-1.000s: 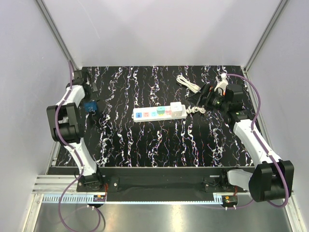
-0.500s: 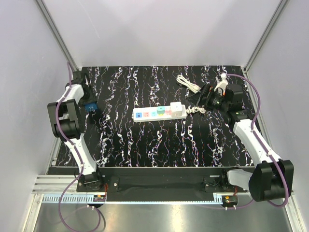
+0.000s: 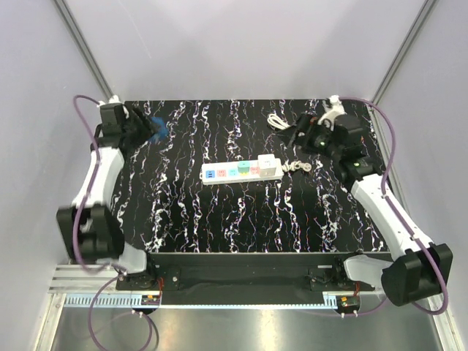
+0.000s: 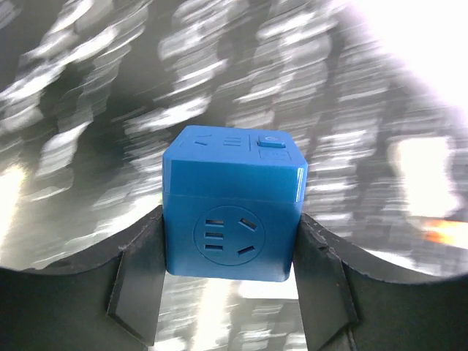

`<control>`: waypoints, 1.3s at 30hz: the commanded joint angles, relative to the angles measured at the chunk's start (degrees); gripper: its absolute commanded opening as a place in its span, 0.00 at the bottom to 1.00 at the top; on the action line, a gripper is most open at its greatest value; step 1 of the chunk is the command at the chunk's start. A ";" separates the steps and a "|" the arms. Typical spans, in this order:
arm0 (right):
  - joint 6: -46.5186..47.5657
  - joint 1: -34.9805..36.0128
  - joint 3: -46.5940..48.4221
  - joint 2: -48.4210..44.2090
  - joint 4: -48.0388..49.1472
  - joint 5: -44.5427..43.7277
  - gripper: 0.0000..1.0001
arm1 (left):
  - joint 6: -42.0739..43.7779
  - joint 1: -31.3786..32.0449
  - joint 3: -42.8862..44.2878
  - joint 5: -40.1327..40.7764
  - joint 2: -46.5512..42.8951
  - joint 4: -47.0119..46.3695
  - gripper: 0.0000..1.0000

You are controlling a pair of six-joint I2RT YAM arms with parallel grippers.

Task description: Insert the plug

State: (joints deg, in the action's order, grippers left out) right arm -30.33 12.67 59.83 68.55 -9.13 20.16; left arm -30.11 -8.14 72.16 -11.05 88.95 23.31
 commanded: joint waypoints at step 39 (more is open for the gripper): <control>48.87 41.91 8.20 23.38 68.62 -28.70 0.89 | -53.48 30.99 -23.64 -0.20 -34.10 -47.22 0.00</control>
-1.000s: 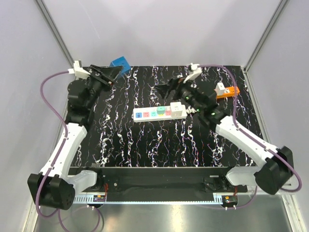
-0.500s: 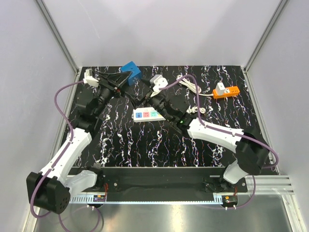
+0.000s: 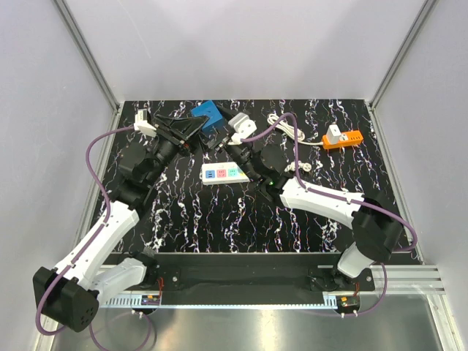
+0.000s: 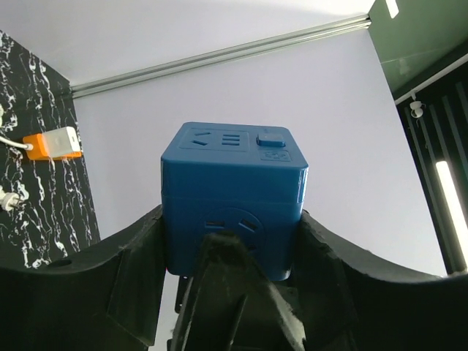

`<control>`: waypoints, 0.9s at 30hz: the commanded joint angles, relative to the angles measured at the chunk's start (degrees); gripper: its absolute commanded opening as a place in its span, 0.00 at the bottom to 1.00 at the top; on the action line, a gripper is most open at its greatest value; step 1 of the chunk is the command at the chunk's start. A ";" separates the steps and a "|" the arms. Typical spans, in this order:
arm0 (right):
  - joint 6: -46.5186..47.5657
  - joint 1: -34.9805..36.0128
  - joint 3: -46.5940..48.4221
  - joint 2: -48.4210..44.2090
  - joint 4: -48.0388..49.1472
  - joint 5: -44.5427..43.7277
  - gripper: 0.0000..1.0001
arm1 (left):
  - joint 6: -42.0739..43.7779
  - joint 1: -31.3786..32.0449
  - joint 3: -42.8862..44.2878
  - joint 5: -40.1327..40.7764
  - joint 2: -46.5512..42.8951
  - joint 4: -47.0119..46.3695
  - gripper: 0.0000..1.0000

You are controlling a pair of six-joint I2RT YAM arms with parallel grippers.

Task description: Insert the plug

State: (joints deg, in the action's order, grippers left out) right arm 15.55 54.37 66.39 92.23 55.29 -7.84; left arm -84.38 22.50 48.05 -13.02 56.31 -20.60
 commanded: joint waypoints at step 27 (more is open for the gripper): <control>-23.01 -11.56 -8.91 -35.36 -51.06 41.52 0.00 | 56.17 0.26 11.71 -41.89 -8.86 21.57 0.88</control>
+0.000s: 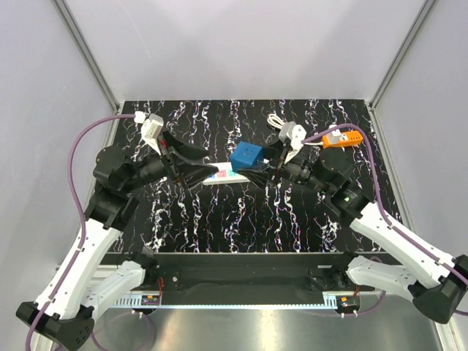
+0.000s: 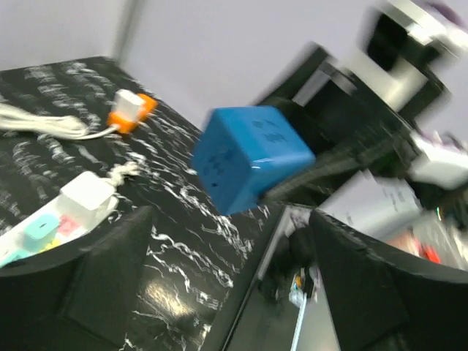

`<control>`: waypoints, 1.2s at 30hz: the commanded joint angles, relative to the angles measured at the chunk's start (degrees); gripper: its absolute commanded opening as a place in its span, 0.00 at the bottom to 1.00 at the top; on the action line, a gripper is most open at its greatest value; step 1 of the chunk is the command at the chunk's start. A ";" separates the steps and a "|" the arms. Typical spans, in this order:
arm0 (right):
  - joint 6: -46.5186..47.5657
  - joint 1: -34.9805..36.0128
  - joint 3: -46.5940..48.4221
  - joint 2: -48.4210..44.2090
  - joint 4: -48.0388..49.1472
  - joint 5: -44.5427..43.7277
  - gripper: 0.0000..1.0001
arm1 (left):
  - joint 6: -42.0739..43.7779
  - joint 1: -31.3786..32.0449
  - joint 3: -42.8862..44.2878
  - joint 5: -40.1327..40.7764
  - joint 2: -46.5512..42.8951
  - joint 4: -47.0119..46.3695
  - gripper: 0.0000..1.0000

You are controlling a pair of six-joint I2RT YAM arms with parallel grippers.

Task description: Insert the plug

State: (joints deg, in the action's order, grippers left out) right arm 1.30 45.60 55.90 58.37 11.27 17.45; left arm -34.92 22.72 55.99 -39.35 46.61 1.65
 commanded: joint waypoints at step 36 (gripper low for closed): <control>-35.93 -3.51 -5.45 4.65 29.69 25.44 0.00 | -11.67 7.16 -6.06 -12.06 5.07 -28.63 0.77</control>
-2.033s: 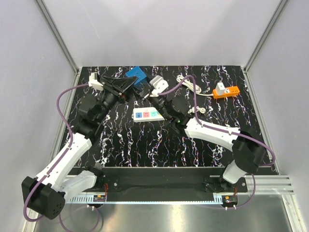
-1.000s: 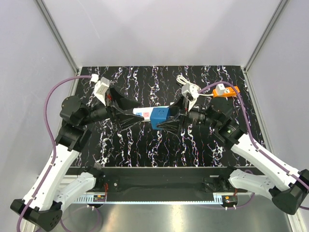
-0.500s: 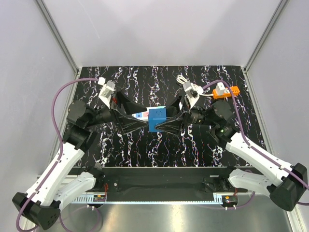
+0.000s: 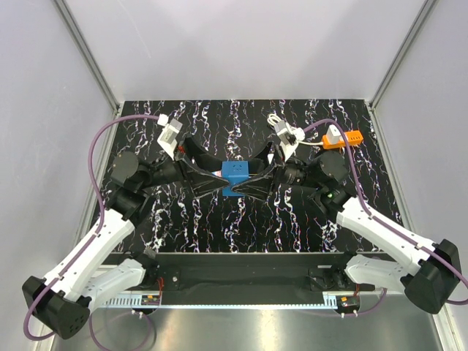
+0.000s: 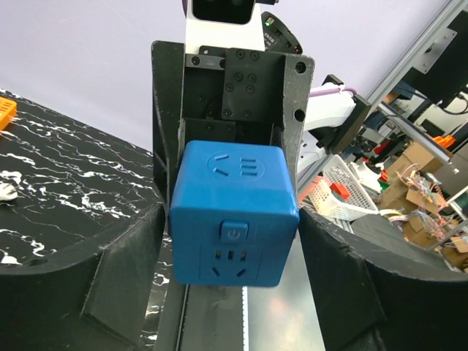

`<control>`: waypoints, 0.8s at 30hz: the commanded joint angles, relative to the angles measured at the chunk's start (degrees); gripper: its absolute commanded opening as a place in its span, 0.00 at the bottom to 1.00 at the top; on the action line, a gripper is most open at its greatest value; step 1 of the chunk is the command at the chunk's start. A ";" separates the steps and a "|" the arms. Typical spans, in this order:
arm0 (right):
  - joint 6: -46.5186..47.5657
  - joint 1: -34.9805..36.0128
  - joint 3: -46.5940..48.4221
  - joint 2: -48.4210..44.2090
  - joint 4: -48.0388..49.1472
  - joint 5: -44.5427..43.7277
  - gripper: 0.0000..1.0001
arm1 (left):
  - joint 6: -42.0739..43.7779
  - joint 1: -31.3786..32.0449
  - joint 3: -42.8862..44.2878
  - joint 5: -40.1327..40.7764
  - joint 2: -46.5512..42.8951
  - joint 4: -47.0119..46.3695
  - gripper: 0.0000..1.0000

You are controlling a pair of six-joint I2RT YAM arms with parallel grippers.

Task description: Insert the plug

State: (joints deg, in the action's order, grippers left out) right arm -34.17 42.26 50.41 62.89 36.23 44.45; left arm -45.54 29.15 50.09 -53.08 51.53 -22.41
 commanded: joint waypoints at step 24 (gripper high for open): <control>-0.19 -0.16 -0.05 2.50 5.52 -2.08 0.00 | -3.06 3.46 -1.92 0.78 3.58 -8.34 0.68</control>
State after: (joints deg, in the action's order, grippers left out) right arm -34.83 41.32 49.78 63.96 38.39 43.66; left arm -47.24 30.15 49.04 -50.94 54.04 -28.45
